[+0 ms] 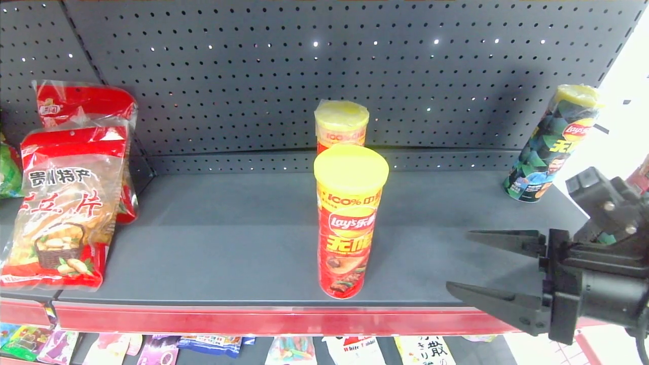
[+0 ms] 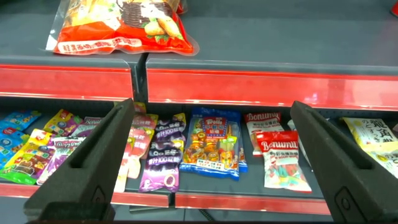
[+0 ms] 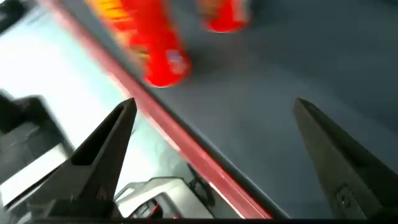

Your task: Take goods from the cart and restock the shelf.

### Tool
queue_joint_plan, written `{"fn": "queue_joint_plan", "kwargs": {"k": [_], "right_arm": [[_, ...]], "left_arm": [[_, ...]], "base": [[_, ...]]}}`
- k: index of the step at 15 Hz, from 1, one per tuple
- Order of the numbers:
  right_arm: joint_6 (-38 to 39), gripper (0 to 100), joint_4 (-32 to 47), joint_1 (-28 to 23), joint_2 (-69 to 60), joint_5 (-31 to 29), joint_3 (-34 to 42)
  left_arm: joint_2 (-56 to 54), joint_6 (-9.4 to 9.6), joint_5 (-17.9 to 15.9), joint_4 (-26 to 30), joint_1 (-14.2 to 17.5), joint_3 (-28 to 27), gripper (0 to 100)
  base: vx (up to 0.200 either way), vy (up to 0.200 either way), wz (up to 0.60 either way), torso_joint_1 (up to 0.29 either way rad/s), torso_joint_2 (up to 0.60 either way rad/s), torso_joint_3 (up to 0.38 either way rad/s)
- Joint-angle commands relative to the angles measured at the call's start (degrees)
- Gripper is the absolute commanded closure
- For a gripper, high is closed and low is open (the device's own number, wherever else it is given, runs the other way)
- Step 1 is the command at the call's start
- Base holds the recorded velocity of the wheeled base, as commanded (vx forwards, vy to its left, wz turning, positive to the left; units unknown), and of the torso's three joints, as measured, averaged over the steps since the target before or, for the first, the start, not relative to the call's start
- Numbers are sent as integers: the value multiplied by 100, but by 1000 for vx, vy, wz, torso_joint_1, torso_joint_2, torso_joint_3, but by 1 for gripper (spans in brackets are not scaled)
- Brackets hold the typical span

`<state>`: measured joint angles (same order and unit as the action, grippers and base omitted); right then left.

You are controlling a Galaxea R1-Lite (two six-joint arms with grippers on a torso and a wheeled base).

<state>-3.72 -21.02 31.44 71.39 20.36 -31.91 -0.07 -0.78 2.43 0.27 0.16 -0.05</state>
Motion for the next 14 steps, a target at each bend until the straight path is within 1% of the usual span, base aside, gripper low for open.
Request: {"fn": "queue_joint_plan", "kwargs": {"k": [1,3,7,9,10,13,14], "right_arm": [[-59,0,-43,249,675,21,-307],[-68,0,-78,354,1026,30,-570],[-112,0,-183,363,1518,117,-816],[-226,0,-394,319,1765,100,-834],[-208,0,-509,275,1958,65,-957],[-217,0,-535,257,2186,65,-1212],[-226,0,-614,143,2353,65,-1309]], "left_arm": [[7,-1,4,0,2,-4,0],[7,-1,4,0,2,5,0],[7,-1,4,0,2,-4,0],[7,-1,4,0,2,-4,0],[7,-1,4,0,2,5,0],[7,-1,4,0,2,5,0],[7,-1,4,0,2,5,0]], "base": [[0,0,0,0,0,0],[0,0,0,0,0,0],[0,0,0,0,0,0],[0,0,0,0,0,0],[0,0,0,0,0,0],[0,0,0,0,0,0],[0,0,0,0,0,0]]}}
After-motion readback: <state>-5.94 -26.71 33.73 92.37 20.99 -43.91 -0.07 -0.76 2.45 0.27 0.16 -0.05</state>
